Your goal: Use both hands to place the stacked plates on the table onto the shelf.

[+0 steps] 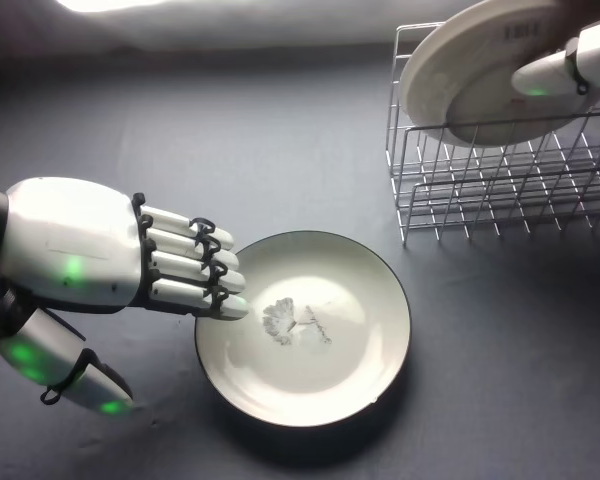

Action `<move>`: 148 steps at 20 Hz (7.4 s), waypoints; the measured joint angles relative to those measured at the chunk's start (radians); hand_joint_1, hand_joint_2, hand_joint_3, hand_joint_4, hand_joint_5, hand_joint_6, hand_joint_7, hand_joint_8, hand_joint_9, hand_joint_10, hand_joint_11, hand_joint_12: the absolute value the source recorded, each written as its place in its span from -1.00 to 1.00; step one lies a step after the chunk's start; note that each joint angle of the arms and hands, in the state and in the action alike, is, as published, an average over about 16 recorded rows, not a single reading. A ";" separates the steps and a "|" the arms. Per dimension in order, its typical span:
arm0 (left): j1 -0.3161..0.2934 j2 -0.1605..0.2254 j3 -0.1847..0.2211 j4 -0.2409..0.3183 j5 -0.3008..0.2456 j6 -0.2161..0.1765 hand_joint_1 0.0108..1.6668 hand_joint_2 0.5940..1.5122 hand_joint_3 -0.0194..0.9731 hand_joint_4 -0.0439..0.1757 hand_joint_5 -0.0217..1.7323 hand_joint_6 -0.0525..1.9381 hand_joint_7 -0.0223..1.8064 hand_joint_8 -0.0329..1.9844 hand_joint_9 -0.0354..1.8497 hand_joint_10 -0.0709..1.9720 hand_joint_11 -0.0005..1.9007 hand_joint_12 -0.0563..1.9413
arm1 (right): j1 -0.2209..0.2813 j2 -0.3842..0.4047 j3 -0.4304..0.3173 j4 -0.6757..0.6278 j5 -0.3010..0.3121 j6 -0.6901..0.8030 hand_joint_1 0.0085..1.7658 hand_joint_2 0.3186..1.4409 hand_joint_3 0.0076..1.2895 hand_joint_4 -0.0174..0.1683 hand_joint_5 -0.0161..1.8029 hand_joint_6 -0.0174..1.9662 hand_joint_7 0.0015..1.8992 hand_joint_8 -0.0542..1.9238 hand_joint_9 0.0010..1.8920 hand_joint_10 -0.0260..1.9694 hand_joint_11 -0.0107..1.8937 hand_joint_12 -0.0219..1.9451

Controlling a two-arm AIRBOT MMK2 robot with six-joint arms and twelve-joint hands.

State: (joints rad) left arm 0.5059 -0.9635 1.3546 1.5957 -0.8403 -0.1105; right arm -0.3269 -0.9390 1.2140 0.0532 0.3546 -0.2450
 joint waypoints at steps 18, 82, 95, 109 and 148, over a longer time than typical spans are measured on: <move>0.047 -0.010 -0.013 0.004 0.047 0.012 -0.99 0.32 -0.92 -0.58 -0.96 -0.94 -0.96 -0.96 -0.95 -0.93 -0.99 -0.96 | -0.026 0.000 0.008 -0.138 0.027 -0.001 0.50 0.26 -0.99 -0.86 -0.06 0.07 -0.07 -0.10 -0.11 0.10 -0.24 0.40; 0.195 -0.018 -0.013 -0.025 0.107 0.008 -0.99 0.37 -0.92 -0.69 -0.99 -0.98 -0.99 -0.99 -0.99 -0.98 -0.95 -0.91 | -0.041 -0.071 -0.083 -1.265 0.372 -0.016 -0.99 0.79 -0.99 -0.77 -0.97 -0.97 -0.99 -0.95 -0.99 -0.95 -0.97 -0.98; 0.195 -0.018 -0.013 -0.025 0.107 0.008 -0.99 0.37 -0.92 -0.69 -0.99 -0.98 -0.99 -0.99 -0.99 -0.98 -0.95 -0.91 | -0.041 -0.071 -0.086 -1.265 0.372 -0.016 -0.99 0.77 -0.99 -0.77 -0.97 -0.96 -0.99 -0.95 -0.99 -0.95 -0.97 -0.98; 0.195 -0.018 -0.012 -0.025 0.107 0.008 -0.99 0.32 -0.92 -0.69 -0.99 -0.98 -0.99 -0.99 -0.99 -0.98 -0.95 -0.91 | -0.040 -0.071 -0.089 -1.265 0.373 -0.016 -0.99 0.83 -0.99 -0.77 -0.97 -0.96 -0.99 -0.95 -0.99 -0.95 -0.97 -0.98; 0.195 -0.017 -0.013 -0.022 0.108 0.006 -0.99 0.18 -0.92 -0.69 -0.99 -0.98 -0.99 -0.99 -0.99 -0.98 -0.95 -0.91 | -0.032 -0.048 -0.182 -1.251 0.288 -0.006 0.30 0.05 -0.99 -0.77 -0.75 -0.97 -0.82 -0.93 -0.86 -0.97 -0.98 -0.36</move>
State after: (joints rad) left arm 0.7009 -0.9810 1.3419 1.5738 -0.7325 -0.1050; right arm -0.3587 -0.9875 1.0320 -1.1978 0.6431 -0.2511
